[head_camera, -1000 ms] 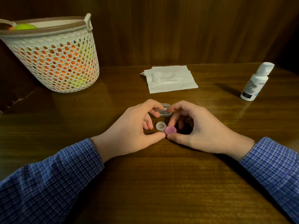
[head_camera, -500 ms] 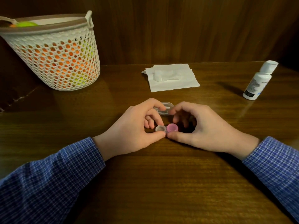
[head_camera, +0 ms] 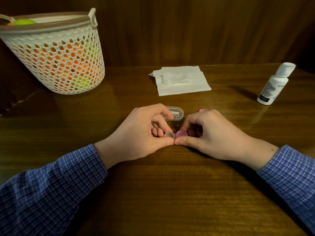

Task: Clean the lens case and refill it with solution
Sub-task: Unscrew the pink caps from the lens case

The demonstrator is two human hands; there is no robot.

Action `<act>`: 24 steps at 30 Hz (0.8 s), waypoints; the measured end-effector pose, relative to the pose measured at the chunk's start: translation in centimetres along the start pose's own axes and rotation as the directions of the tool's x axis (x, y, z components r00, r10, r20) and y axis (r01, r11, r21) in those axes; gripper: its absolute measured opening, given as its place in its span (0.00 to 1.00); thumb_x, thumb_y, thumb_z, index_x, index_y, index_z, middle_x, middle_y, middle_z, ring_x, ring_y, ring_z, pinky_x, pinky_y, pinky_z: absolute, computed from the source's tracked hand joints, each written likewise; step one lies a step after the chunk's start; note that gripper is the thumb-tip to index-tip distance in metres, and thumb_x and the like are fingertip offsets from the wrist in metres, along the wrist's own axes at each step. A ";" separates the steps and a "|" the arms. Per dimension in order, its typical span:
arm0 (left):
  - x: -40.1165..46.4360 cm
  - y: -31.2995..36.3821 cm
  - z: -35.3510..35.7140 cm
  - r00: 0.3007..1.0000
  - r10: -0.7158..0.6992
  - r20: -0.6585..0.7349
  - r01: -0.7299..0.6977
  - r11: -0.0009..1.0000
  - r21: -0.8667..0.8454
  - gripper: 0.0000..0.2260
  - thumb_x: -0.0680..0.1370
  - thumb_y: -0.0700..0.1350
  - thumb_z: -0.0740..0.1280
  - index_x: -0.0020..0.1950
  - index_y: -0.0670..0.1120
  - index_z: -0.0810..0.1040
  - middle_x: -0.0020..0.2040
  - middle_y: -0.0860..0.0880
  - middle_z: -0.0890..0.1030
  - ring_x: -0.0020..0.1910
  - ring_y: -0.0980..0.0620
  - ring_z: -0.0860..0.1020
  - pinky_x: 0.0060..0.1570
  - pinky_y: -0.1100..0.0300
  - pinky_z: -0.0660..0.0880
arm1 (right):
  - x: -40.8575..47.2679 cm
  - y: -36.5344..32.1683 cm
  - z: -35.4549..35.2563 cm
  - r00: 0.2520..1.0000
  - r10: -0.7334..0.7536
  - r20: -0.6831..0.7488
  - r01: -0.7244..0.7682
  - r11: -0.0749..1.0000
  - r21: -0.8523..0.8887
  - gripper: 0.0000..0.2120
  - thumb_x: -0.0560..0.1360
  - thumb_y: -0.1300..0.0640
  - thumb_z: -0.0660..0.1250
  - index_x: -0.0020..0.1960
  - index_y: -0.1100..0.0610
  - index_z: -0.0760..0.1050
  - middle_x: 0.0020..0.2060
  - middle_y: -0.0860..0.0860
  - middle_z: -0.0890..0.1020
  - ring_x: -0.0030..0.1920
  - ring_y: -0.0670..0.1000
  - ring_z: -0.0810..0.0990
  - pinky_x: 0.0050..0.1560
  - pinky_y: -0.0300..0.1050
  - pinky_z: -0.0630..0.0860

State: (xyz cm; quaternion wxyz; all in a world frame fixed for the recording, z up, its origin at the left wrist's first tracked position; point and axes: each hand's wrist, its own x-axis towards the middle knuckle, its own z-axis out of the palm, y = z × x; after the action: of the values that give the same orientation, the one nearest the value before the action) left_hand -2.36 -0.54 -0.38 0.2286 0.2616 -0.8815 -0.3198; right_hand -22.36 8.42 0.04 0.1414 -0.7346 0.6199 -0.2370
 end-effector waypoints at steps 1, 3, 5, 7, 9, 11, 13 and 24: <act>0.0 0.0 0.0 1.000 -0.002 0.004 0.002 1.000 -0.001 0.22 0.71 0.47 0.80 0.63 0.49 0.79 0.44 0.56 0.86 0.42 0.55 0.85 0.43 0.58 0.83 | 0.1 0.1 -0.1 1.000 -0.012 0.010 0.012 1.000 -0.002 0.19 0.68 0.32 0.68 0.45 0.45 0.82 0.33 0.42 0.82 0.37 0.42 0.79 0.33 0.33 0.70; 0.0 0.2 -0.1 1.000 -0.007 0.014 0.007 1.000 -0.003 0.22 0.71 0.47 0.80 0.63 0.48 0.80 0.44 0.56 0.86 0.43 0.56 0.85 0.43 0.58 0.84 | 0.3 0.3 -0.2 0.999 -0.027 0.034 0.027 1.000 -0.001 0.16 0.69 0.34 0.71 0.45 0.46 0.82 0.33 0.43 0.81 0.36 0.43 0.79 0.33 0.35 0.73; 0.0 0.2 -0.1 1.000 -0.009 0.014 0.009 1.000 -0.001 0.22 0.71 0.46 0.80 0.63 0.48 0.80 0.44 0.56 0.86 0.43 0.56 0.85 0.43 0.57 0.84 | 0.6 0.5 -0.2 0.998 -0.036 0.056 0.035 0.999 0.011 0.15 0.69 0.36 0.72 0.45 0.47 0.82 0.35 0.44 0.82 0.37 0.44 0.80 0.33 0.37 0.75; 0.0 0.2 -0.1 1.000 -0.011 0.010 0.011 1.000 0.003 0.22 0.71 0.46 0.81 0.62 0.48 0.80 0.44 0.56 0.86 0.43 0.56 0.85 0.43 0.58 0.83 | 0.8 0.8 -0.3 0.996 -0.052 0.074 0.049 0.998 0.044 0.15 0.69 0.36 0.72 0.45 0.48 0.82 0.36 0.45 0.83 0.37 0.45 0.81 0.34 0.38 0.77; 0.0 0.3 0.0 1.000 -0.010 0.008 0.010 1.000 0.003 0.21 0.71 0.46 0.81 0.62 0.48 0.81 0.43 0.56 0.86 0.42 0.56 0.85 0.43 0.57 0.83 | 0.9 0.9 -0.4 0.992 -0.076 0.100 0.069 0.995 0.074 0.14 0.70 0.38 0.73 0.45 0.48 0.82 0.36 0.45 0.84 0.37 0.46 0.81 0.34 0.38 0.77; 0.0 0.3 0.0 1.000 -0.005 0.009 0.005 1.000 0.005 0.21 0.71 0.46 0.81 0.61 0.48 0.81 0.43 0.57 0.86 0.42 0.56 0.85 0.43 0.57 0.83 | 0.9 1.0 -0.6 0.986 -0.099 0.132 0.088 0.993 0.085 0.12 0.72 0.40 0.74 0.46 0.49 0.82 0.36 0.44 0.83 0.37 0.45 0.81 0.34 0.37 0.77; 0.1 0.3 0.0 1.000 -0.004 0.013 0.004 1.000 0.012 0.21 0.71 0.46 0.81 0.61 0.48 0.81 0.43 0.56 0.86 0.42 0.56 0.85 0.43 0.57 0.83 | 1.0 0.9 -0.8 0.985 -0.102 0.142 0.091 0.992 0.087 0.11 0.72 0.41 0.74 0.46 0.49 0.82 0.36 0.45 0.83 0.37 0.45 0.81 0.34 0.36 0.76; -0.2 -0.1 0.1 1.000 -0.009 -0.017 0.009 1.000 -0.010 0.22 0.70 0.46 0.81 0.60 0.49 0.78 0.44 0.55 0.86 0.42 0.54 0.85 0.42 0.56 0.83 | -0.5 0.6 -0.1 0.997 -0.056 -0.053 0.060 0.995 0.079 0.24 0.68 0.38 0.74 0.60 0.48 0.80 0.45 0.39 0.81 0.48 0.39 0.79 0.42 0.29 0.76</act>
State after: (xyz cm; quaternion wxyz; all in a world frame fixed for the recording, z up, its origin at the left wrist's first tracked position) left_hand -2.22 -0.42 -0.55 0.2359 0.2672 -0.8768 -0.3228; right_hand -22.95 8.77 -0.27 0.1485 -0.7397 0.5915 -0.2843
